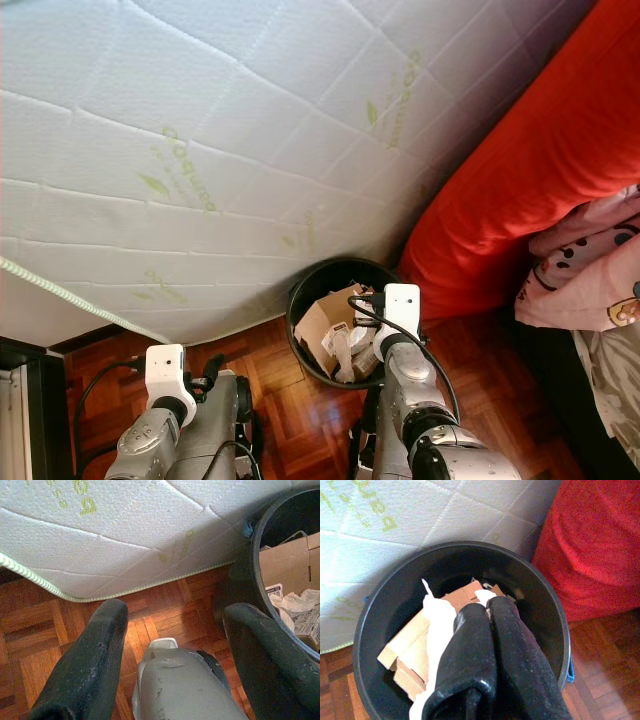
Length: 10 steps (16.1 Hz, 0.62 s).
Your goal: Clean up the room
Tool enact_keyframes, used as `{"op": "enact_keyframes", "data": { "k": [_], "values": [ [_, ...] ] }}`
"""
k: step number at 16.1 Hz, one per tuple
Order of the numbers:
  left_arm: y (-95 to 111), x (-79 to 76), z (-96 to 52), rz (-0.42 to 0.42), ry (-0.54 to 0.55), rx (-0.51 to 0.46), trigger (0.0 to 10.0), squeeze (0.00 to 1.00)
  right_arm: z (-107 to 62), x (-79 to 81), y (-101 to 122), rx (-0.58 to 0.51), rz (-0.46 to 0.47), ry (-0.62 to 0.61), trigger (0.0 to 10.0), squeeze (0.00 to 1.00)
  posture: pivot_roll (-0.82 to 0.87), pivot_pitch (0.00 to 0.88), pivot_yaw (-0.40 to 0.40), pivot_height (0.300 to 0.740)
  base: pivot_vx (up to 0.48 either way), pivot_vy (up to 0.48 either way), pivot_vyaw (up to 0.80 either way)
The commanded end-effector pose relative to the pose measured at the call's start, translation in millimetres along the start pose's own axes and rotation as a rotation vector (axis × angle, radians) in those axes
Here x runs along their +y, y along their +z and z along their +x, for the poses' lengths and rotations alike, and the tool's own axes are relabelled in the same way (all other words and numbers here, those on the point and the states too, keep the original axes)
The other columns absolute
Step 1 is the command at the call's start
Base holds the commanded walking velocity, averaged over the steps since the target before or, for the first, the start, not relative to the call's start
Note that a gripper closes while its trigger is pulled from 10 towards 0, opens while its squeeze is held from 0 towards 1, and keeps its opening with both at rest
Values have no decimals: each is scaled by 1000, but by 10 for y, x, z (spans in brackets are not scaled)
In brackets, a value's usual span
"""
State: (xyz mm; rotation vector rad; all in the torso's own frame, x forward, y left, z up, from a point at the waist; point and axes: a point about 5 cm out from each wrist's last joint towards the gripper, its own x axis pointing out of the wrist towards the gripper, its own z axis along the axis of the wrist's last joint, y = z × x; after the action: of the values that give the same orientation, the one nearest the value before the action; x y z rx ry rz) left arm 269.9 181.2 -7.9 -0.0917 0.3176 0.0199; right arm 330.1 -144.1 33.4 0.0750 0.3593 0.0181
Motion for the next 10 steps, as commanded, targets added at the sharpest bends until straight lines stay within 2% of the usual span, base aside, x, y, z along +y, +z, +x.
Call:
{"op": "enact_keyframes", "data": {
  "k": [1, 4, 5, 6, 10],
  "values": [
    [-127, 40, -78, -5, 13, 40, 10000, 0, -33, -38, -110, 42, -4, -19, 10000, 0, 165, 370, 22, 618, 0, 0, 0],
    [-129, 41, -79, -4, 13, 42, 10000, 0, -37, -83, -113, 45, -8, -37, 10000, 0, 165, 369, 22, 618, 0, 0, 0],
    [-130, 42, -79, -4, 13, 43, 10000, 0, -38, -92, -115, 47, -11, -42, 10000, 322, 165, 369, 22, 618, 0, 0, 0],
    [-130, 43, -78, -4, 13, 43, 10000, 0, -41, -99, -121, 49, -8, -45, 10000, 1000, 167, 369, 23, 618, 0, 0, 0],
    [-133, 48, -79, -4, 12, 47, 10000, 0, -52, -111, -150, 57, -33, -48, 10000, 1000, 168, 369, 24, 618, 0, 0, 0]
  ]
}}
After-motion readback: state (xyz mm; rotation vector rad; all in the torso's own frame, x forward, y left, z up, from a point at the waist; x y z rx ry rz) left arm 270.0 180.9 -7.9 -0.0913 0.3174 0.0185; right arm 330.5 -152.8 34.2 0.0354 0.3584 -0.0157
